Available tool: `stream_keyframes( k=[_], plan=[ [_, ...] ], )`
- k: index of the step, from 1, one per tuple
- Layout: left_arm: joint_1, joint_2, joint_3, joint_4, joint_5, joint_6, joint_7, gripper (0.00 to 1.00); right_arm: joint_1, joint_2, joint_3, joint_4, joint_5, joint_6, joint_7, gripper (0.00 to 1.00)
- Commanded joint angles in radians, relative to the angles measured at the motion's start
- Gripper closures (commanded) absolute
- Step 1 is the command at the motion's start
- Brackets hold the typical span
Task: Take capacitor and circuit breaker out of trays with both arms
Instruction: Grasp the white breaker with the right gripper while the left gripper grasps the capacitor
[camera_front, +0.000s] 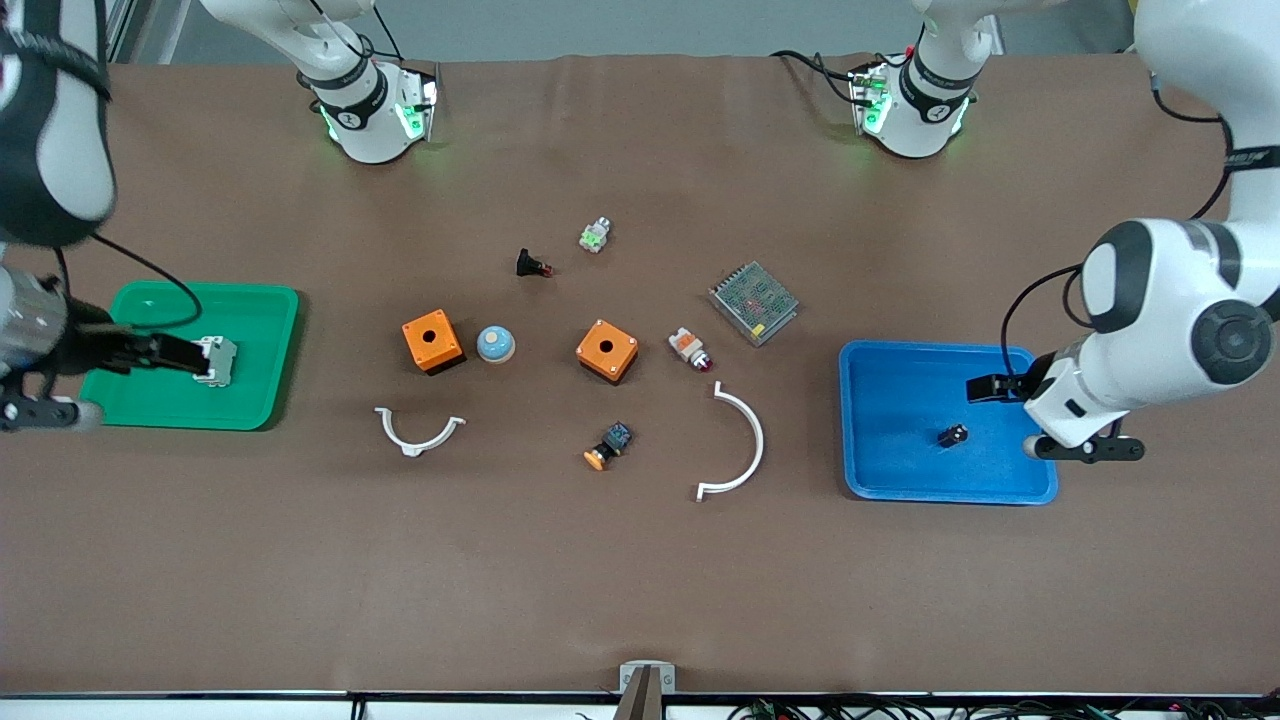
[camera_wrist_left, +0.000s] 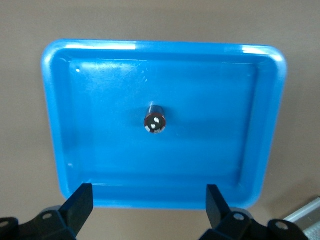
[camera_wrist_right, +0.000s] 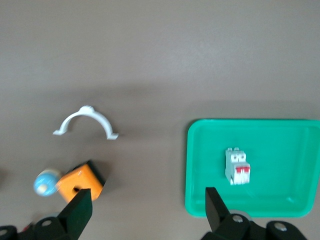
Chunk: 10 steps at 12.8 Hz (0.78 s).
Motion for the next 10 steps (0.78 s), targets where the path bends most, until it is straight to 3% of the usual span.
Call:
stream_keyframes(
  k=[1,4,7,10],
  plan=[
    [0.03,0.041,-0.006,-0.052,0.018,0.121,-0.015,0.08,-0.044,0.059,0.005,-0.026,-0.012,0.049,-0.005,0.0],
    [0.032,0.115,-0.006,-0.047,0.018,0.182,-0.015,0.21,-0.12,0.064,0.008,-0.128,0.004,0.083,-0.135,0.0],
    [0.026,0.15,-0.007,-0.041,0.015,0.218,-0.017,0.27,-0.127,0.077,0.005,-0.108,-0.012,0.091,-0.169,0.0],
    [0.024,0.19,-0.009,-0.004,0.005,0.246,-0.017,0.31,-0.17,0.097,0.005,-0.158,-0.013,0.135,-0.174,0.0]
  ],
)
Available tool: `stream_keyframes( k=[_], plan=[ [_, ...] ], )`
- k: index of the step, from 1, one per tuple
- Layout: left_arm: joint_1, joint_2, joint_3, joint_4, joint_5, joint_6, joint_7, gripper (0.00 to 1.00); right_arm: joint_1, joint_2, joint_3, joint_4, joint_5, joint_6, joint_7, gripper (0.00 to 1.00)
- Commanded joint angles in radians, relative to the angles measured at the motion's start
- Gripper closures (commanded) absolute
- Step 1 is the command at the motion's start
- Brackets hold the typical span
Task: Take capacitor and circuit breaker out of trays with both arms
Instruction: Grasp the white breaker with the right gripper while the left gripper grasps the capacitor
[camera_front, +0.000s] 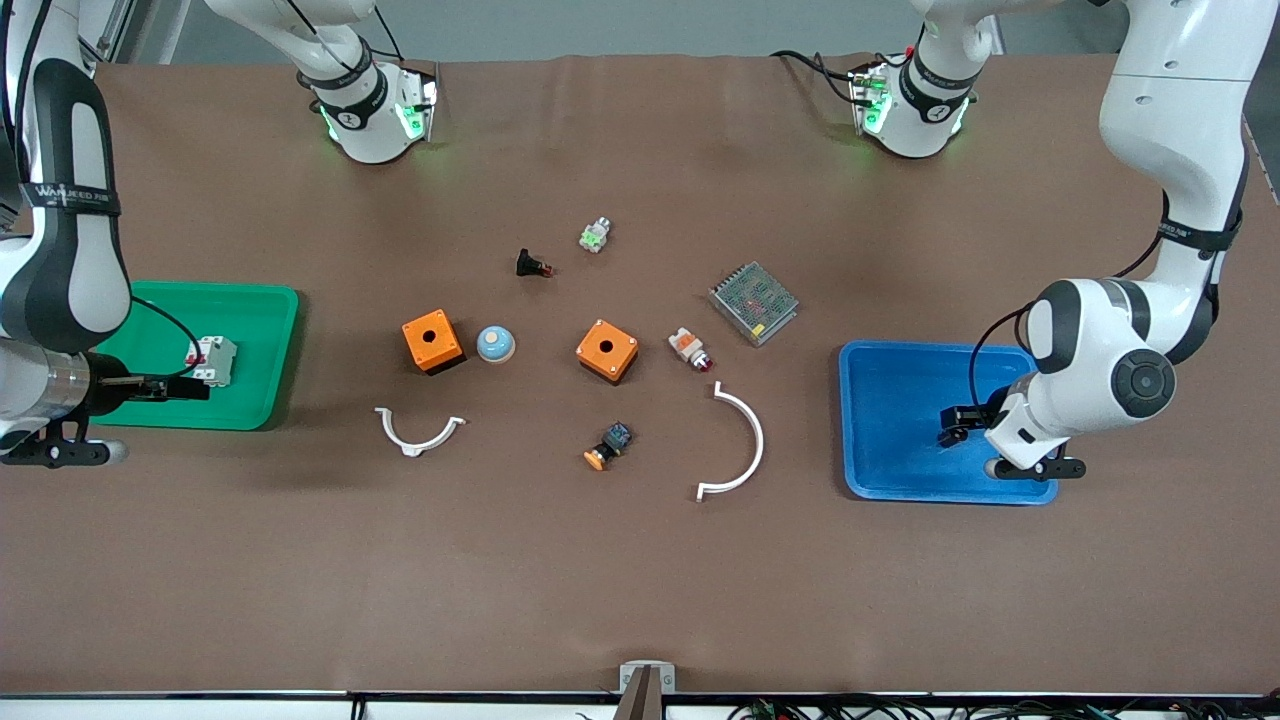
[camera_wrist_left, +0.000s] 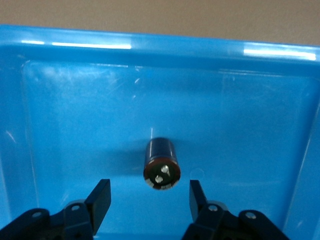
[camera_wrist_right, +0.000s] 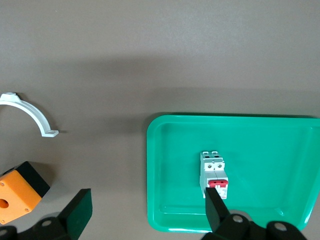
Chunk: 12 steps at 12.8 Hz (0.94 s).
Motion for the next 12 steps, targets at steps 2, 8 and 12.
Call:
stream_keyframes(
  k=[2,8,12],
  plan=[
    [-0.001,0.059,-0.005,0.052,0.005,0.043,-0.017,0.35,-0.084,-0.002,0.011,-0.168,-0.011,0.137,-0.073,0.0],
    [-0.01,0.093,-0.011,0.058,0.004,0.085,-0.056,0.5,-0.173,0.025,0.011,-0.277,-0.051,0.265,-0.147,0.0],
    [-0.053,0.093,-0.011,0.052,0.004,0.076,-0.139,0.51,-0.187,0.085,0.011,-0.277,-0.053,0.314,-0.152,0.0]
  ],
)
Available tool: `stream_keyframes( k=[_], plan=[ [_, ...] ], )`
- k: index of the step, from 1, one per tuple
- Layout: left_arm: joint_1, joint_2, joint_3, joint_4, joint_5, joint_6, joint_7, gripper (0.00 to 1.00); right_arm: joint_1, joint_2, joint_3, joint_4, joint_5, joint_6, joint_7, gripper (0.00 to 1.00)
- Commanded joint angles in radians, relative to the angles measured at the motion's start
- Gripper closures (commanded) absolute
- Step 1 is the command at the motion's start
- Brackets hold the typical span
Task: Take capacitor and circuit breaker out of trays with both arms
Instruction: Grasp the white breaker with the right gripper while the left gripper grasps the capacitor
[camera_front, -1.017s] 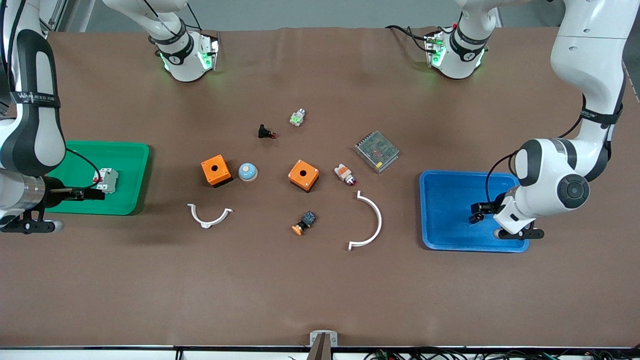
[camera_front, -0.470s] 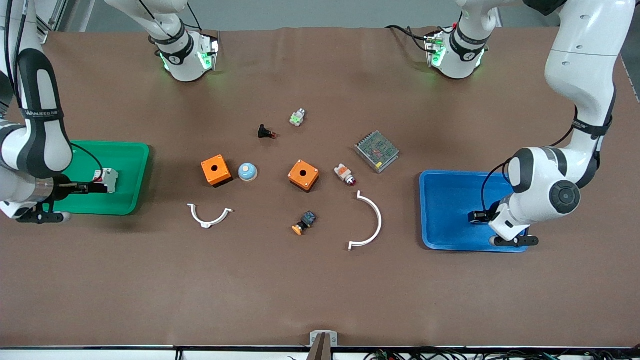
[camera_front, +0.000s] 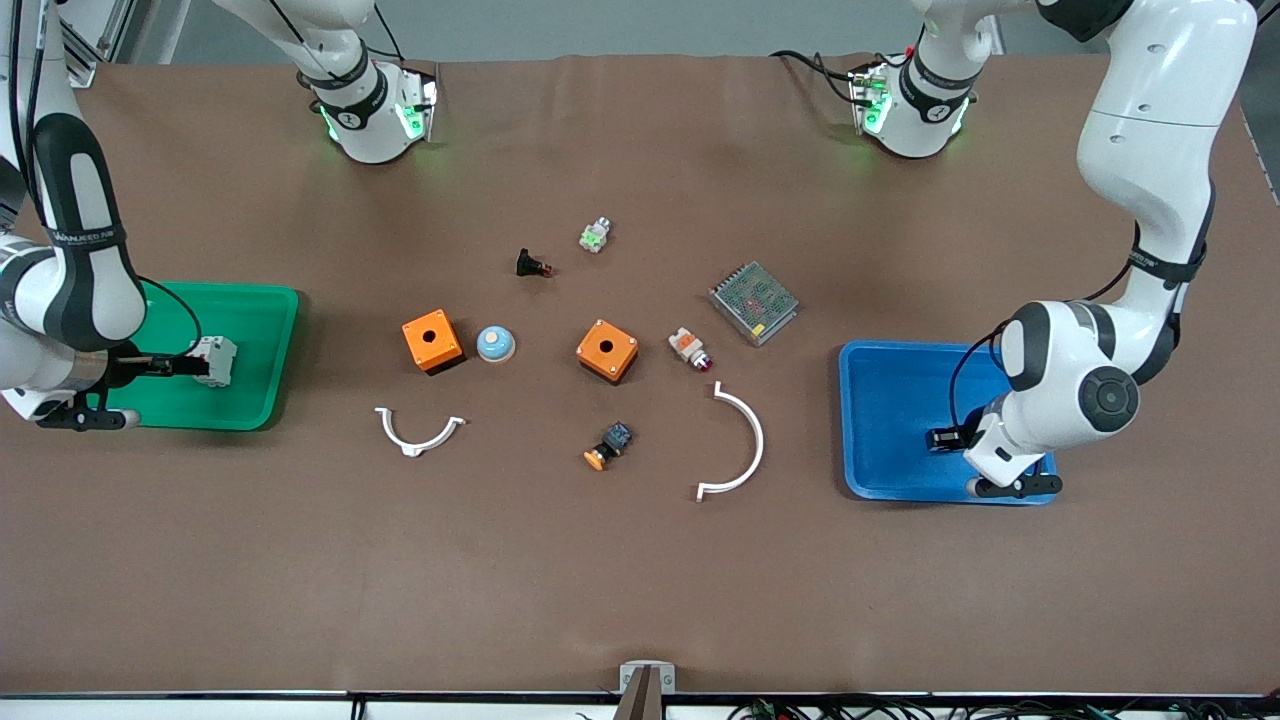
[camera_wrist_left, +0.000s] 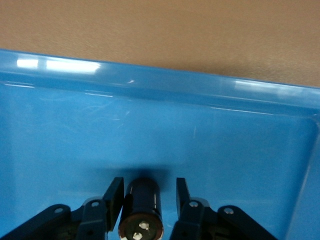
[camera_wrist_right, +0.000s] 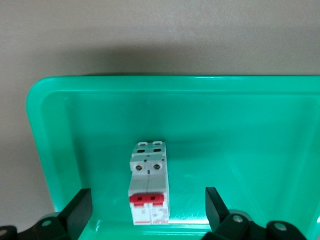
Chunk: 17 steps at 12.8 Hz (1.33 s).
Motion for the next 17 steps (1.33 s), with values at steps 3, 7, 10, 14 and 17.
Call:
stream_keyframes(
  k=[3,7,10,14,17],
  plan=[
    [-0.009,0.002,0.002,0.006,0.007,-0.008,-0.024,0.58,-0.014,0.034,0.015,-0.028,-0.015,0.023,-0.042,0.0],
    [-0.014,0.0,0.002,-0.013,0.01,-0.01,-0.036,0.88,-0.017,0.036,0.015,-0.043,-0.064,0.023,-0.05,0.1],
    [-0.012,-0.033,0.002,-0.01,0.013,-0.067,-0.023,0.97,-0.011,0.043,0.015,-0.045,-0.064,0.012,-0.042,0.48],
    [-0.018,-0.113,-0.027,-0.001,0.013,-0.123,-0.042,0.99,0.007,0.043,0.02,-0.034,-0.062,-0.037,-0.041,0.71],
    [-0.02,-0.152,-0.105,0.001,0.013,-0.173,-0.116,0.99,0.043,0.043,0.021,0.14,-0.053,-0.205,-0.039,0.72]
  ],
)
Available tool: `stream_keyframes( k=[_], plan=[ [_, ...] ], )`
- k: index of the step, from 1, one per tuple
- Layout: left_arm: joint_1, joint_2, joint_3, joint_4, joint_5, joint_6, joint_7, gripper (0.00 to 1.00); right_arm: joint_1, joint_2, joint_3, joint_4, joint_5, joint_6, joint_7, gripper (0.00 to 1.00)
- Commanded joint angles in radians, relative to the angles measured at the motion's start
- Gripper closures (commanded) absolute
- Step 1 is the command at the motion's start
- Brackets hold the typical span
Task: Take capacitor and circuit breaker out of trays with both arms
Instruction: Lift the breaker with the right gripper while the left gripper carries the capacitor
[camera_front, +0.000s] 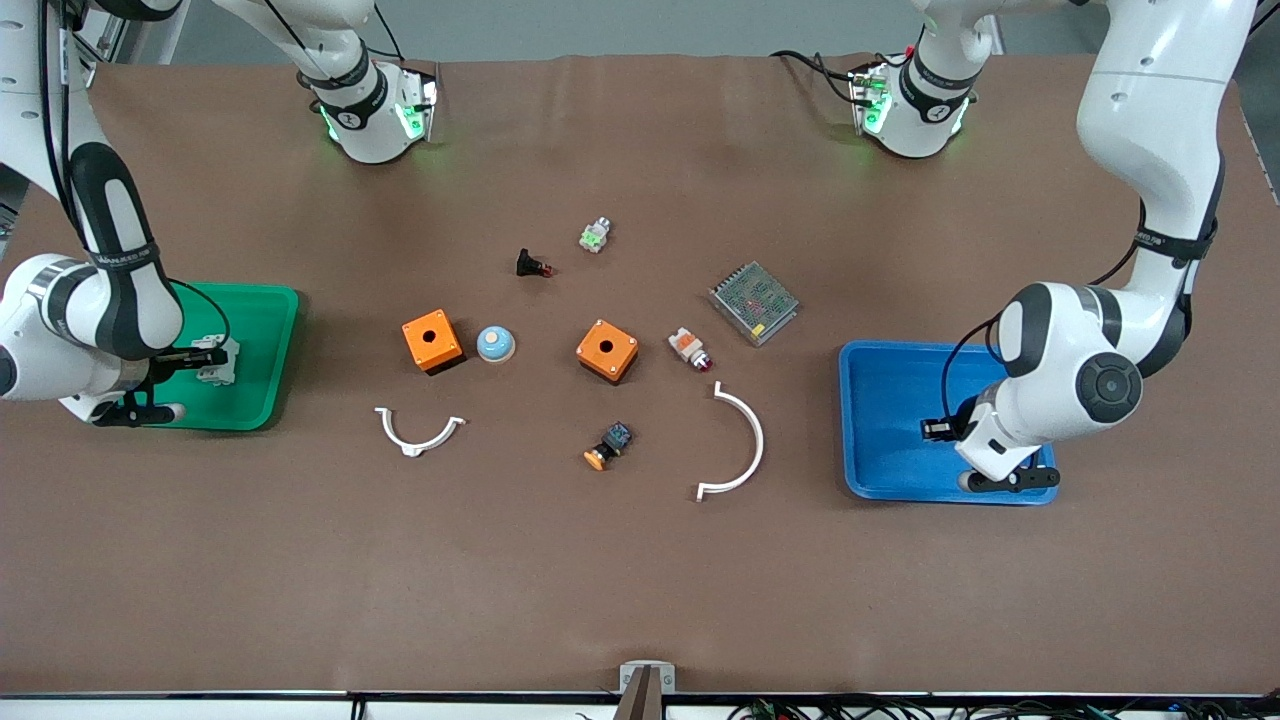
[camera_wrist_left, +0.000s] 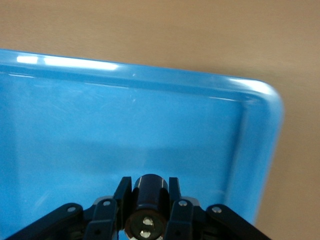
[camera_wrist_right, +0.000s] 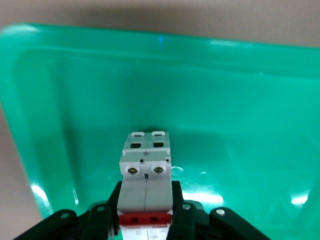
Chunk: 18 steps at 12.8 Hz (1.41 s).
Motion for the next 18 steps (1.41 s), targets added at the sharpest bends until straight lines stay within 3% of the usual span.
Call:
stream_keyframes(
  k=[1,4,9,11,15,18],
  plan=[
    [-0.002,-0.036,-0.08,-0.008,0.013,-0.027,-0.101,0.99,0.045,-0.008,0.006,0.2,-0.008,-0.204,-0.001,0.72],
    [-0.085,-0.037,-0.114,0.005,0.019,-0.029,-0.253,0.99,0.162,-0.01,0.021,0.353,0.036,-0.263,0.006,0.72],
    [-0.206,-0.082,-0.117,-0.109,0.019,-0.013,-0.463,0.99,0.401,0.022,0.021,0.371,0.151,-0.184,0.031,0.73],
    [-0.251,-0.079,-0.117,-0.117,0.019,0.008,-0.544,0.99,0.472,0.064,0.021,0.371,0.226,-0.121,0.195,0.74],
    [-0.325,-0.053,-0.117,-0.217,0.019,0.218,-0.675,1.0,0.624,0.122,0.021,0.378,0.229,0.004,0.54,0.74],
    [-0.348,-0.034,-0.114,-0.283,0.021,0.339,-0.681,0.99,0.673,0.165,0.021,0.394,0.228,0.01,0.601,0.75]
  ],
)
